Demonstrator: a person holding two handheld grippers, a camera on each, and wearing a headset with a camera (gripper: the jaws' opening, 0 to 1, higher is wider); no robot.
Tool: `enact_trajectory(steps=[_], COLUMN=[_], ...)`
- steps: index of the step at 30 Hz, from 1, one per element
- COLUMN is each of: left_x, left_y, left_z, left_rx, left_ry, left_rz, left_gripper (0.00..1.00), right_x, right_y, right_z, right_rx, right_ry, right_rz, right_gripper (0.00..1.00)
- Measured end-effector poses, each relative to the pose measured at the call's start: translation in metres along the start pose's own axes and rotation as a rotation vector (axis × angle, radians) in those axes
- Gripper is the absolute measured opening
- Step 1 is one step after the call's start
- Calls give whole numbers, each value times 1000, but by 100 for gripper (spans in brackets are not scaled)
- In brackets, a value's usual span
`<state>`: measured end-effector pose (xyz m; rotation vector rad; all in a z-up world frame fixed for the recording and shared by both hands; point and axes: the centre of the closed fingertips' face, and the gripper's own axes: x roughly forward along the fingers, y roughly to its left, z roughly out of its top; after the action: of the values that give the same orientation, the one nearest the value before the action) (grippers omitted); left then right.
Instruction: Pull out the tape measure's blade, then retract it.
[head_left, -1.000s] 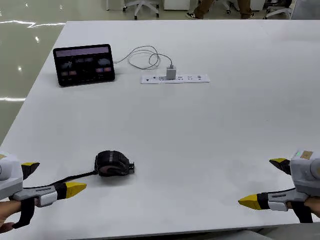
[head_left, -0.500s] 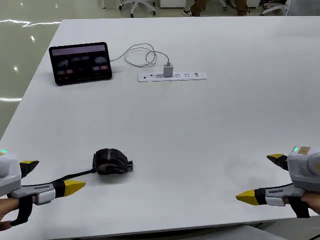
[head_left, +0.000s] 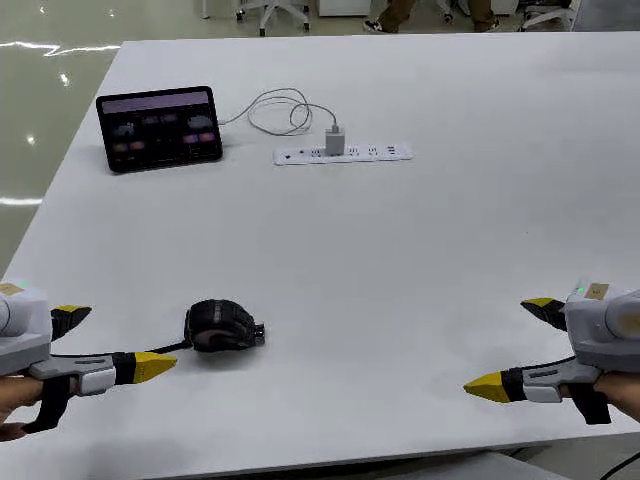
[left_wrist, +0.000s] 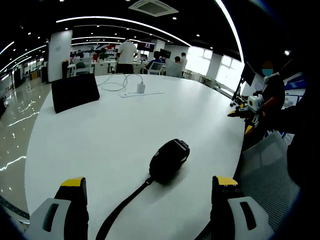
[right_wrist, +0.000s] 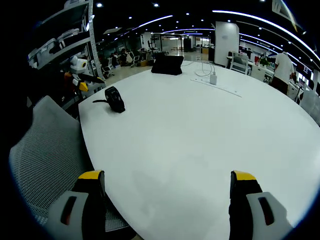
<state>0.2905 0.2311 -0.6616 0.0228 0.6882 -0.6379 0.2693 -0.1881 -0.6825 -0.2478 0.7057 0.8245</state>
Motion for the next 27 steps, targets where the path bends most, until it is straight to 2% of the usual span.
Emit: enact_trajectory(steps=[4,7,9,12,14,19,21,22,23,26,27], left_x=[7,15,19,29,33,47,51,55,57,62,65], left_y=[-7,-12,-16,-23,-25,-29,-31,-29,-29,-33,-34], left_z=[9,12,14,17,21,28,28,29,30,34,35], left_rx=[78,157,185,263,305,361,411,442,459,454,472], left_ry=[9,47,64,114,129,177,216,233,236,245,247], left_rz=[-51,-94,-125,-174,-192,-238,-265,-258,-261,-283,-290], left_gripper=[100,100,100,100,100,100,99,99,99,99,99], right_x=[6,11,14,20,24,34,38,41,43,49,52], right_y=[1,3,4,8,10,14,17,20,22,27,28], right_z=[5,9,14,23,26,37,41,45,48,55,57], right_rx=[-19,-39,-47,-71,-87,-128,-142,-165,-175,-204,-217], right_ry=[-5,7,4,0,3,9,10,-1,-8,-24,-27], right_rz=[14,32,36,56,67,99,112,127,134,160,172], right_gripper=[100,100,100,100,100,100,100,100,100,100,100])
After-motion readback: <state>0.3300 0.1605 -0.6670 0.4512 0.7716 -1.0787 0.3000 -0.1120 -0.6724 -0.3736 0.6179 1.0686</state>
